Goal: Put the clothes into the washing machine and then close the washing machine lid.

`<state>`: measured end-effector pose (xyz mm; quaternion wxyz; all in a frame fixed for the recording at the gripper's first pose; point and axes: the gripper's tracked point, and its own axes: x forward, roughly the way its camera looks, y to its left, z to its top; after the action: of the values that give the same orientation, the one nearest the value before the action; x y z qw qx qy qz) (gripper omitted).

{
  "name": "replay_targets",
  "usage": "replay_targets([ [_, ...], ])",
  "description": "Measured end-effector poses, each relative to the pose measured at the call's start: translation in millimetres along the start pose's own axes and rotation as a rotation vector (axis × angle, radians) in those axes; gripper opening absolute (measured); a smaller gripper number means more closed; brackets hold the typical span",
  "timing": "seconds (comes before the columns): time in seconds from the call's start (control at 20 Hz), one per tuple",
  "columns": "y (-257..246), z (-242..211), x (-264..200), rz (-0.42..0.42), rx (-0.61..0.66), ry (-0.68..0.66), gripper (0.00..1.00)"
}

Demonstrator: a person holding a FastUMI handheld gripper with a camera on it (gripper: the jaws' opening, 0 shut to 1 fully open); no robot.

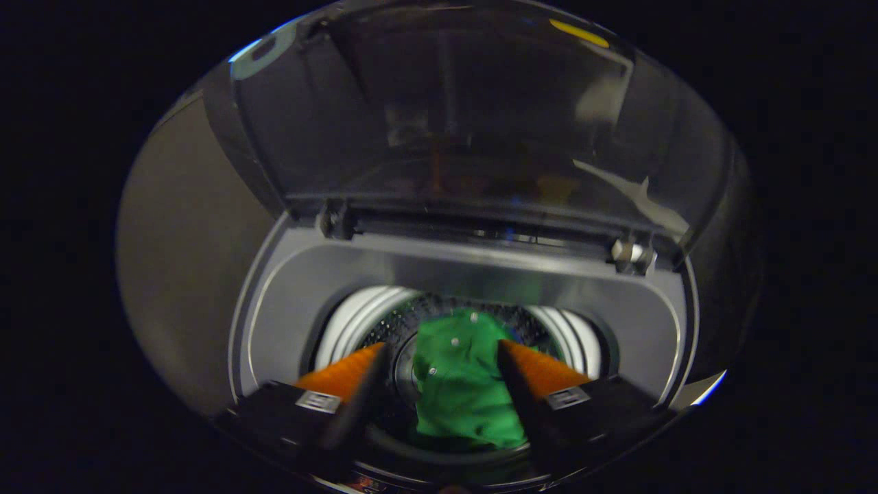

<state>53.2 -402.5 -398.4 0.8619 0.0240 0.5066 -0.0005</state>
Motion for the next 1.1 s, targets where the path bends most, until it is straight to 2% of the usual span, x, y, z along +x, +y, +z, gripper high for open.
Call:
replay_targets([
  [0.05, 0, 13, -12, -0.010, -0.015, -0.044, 0.98],
  [0.15, 8, 32, -36, -0.007, -0.012, -0.126, 0.99],
  [0.45, 29, 98, -132, 0.081, 0.050, -0.358, 0.99],
  [0.6, 37, 152, -179, 0.103, 0.012, -0.498, 0.99],
  [0.75, 42, 206, -207, 0.105, -0.071, -0.645, 0.99],
  [0.9, 41, 256, -209, 0.074, -0.099, -0.698, 0.98],
  [1.1, 21, 294, -155, 0.010, -0.045, -0.634, 0.98],
])
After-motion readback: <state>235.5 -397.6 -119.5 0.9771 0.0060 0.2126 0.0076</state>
